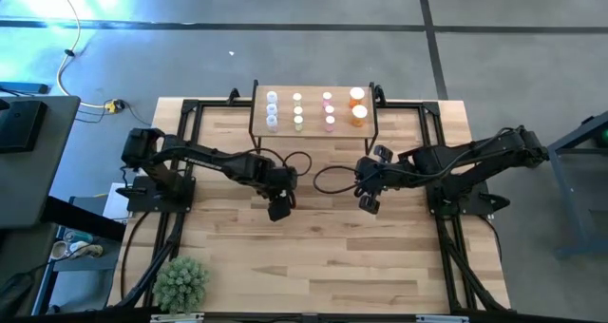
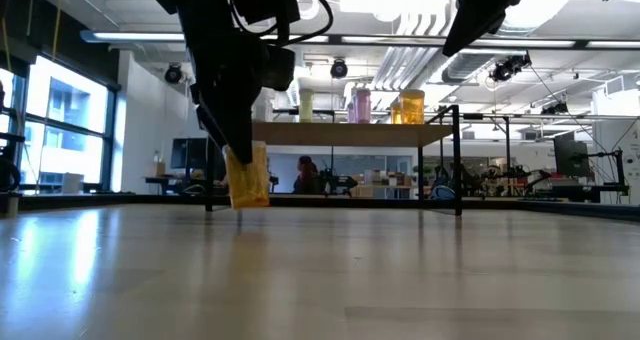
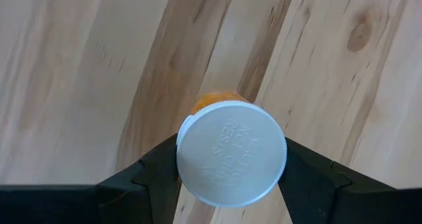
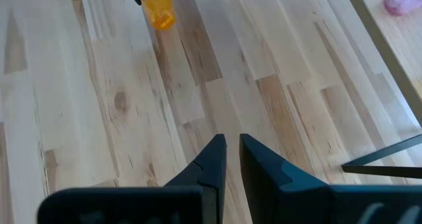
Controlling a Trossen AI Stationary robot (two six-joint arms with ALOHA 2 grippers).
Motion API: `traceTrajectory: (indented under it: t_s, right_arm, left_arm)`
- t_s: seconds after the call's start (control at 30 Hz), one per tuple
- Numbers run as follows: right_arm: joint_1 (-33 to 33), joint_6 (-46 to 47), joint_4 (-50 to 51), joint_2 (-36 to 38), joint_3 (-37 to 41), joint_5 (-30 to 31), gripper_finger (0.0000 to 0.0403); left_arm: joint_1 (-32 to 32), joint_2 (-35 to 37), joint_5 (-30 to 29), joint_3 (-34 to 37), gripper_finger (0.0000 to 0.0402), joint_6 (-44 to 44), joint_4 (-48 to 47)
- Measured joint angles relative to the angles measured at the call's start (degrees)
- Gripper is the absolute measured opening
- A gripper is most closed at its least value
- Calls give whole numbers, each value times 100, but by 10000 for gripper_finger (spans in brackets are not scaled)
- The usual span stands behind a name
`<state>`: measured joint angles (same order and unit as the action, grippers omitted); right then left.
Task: Pick and place medicine bottles onto shelf by color
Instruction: Put the orange pill bottle on the shelf aligned with the orange pill bottle
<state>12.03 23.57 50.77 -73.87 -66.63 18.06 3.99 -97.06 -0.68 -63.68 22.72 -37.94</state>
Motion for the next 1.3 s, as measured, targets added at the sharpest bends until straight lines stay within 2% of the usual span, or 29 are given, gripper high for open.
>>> traceTrajectory:
  t_s: [0.67, 1.13, 1.3]
  right_arm:
    - [0, 0, 45, -2, 2, 1, 34]
    - [0, -2, 45, -2, 2, 2, 34]
    - [0, -2, 45, -2, 2, 0, 34]
  left_arm:
    - [-111, -216, 43, 0, 208, 117, -76]
    - [-109, -216, 14, 0, 273, -41, -80]
    - [-59, -216, 493, -121, 289, -67, -243]
